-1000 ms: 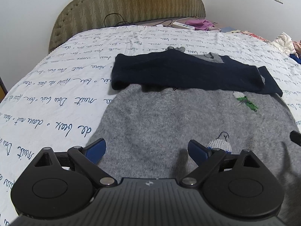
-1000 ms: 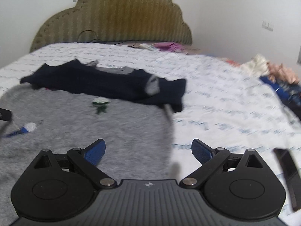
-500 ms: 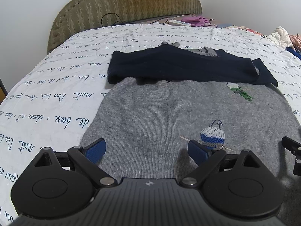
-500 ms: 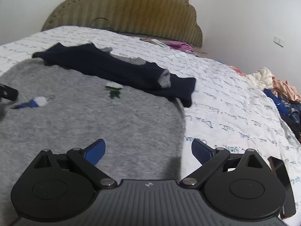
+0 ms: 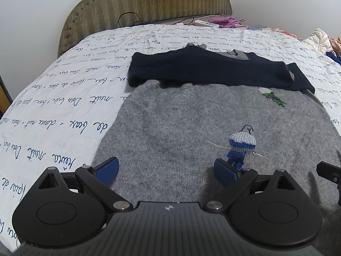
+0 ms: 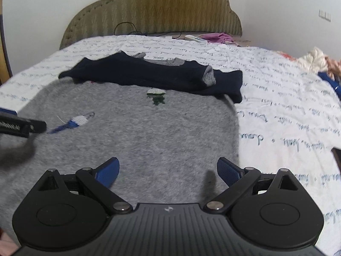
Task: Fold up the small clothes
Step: 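Move both open tools over the sweater body toward its hem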
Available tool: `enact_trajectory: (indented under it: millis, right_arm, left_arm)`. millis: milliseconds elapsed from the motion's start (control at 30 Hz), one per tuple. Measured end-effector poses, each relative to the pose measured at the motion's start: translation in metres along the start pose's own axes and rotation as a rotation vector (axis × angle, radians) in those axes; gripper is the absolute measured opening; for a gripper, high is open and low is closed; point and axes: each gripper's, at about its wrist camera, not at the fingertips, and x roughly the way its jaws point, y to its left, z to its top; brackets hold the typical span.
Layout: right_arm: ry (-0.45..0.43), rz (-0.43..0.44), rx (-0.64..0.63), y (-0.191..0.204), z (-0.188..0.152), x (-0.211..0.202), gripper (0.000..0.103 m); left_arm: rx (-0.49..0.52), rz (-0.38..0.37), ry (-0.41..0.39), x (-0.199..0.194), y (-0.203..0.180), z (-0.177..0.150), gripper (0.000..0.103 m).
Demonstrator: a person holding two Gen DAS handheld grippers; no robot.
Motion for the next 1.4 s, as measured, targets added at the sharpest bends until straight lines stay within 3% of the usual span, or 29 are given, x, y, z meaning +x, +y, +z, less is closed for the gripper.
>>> enact_trajectory:
  millis: [200, 1133, 1400]
  right_arm:
    - [0.001, 0.039, 0.036, -0.001, -0.003, -0.01, 0.102]
    - [-0.007, 0.079, -0.122, 0.035, -0.028, -0.052, 0.102]
    - [0.02, 0.132, -0.075, 0.033, -0.034, -0.055, 0.102]
  left_arm:
    - [0.008, -0.009, -0.004, -0.007, -0.001, -0.006, 0.098]
    - [0.005, -0.032, 0.032, -0.039, 0.005, -0.035, 0.099]
    - [0.008, -0.014, 0.058, -0.043, 0.009, -0.042, 0.099]
